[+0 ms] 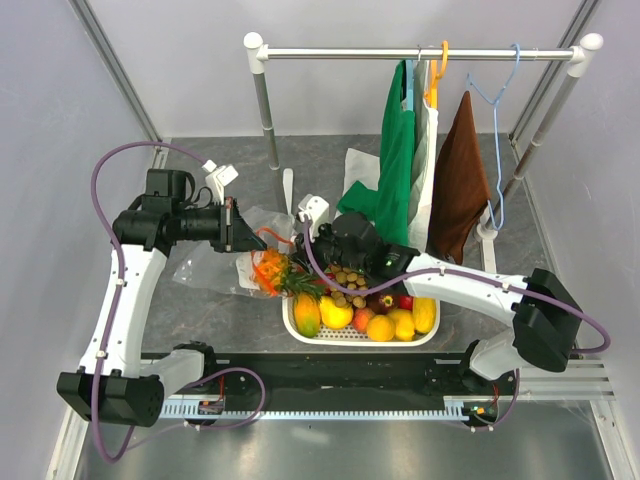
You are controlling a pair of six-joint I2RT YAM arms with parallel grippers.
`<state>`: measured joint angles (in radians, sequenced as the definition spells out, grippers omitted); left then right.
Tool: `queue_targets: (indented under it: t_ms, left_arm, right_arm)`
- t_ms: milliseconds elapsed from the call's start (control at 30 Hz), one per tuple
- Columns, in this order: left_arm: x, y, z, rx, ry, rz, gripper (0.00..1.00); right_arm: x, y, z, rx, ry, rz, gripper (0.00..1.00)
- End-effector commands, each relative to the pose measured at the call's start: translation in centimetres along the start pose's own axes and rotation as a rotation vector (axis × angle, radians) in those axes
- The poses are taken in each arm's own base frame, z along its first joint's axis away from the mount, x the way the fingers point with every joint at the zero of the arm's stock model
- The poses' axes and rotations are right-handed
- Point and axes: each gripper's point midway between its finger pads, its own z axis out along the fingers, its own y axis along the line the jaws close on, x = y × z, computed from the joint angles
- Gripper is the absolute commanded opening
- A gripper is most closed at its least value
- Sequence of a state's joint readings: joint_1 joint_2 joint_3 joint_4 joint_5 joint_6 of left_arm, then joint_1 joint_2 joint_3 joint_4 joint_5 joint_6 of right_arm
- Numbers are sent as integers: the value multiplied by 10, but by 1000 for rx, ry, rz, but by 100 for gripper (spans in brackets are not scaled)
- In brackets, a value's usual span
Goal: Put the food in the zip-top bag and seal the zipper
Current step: Adjust the zipper food storage bag at the center of the board.
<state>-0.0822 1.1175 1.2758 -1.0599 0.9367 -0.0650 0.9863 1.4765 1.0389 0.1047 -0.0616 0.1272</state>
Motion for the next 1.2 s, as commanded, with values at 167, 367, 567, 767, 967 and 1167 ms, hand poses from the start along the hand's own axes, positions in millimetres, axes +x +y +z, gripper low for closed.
queue_targets:
  t_ms: [167,367,567,767,967,1167]
  left_arm:
    - [-18,-7,-11,60,-70,-59,2]
    - [-19,40,-11,-122,-72,-78,2]
    - [-8,62,-9,-226,-12,-48,2]
    - [-12,59,-21,-278,14,10,2]
    - [-40,53,-62,-473,-10,106,2]
    - [-4,100,-79,-691,172,56,2]
  right_arm:
    - [12,-20,-8,61,45,76,3]
    - [-32,15,-29,-132,10,206,0]
    - [-91,51,-30,-284,-10,388,0]
    - [-119,63,-16,-346,-13,482,0]
    - [-101,39,-3,-204,32,438,0]
    - [-49,25,5,-105,182,491,0]
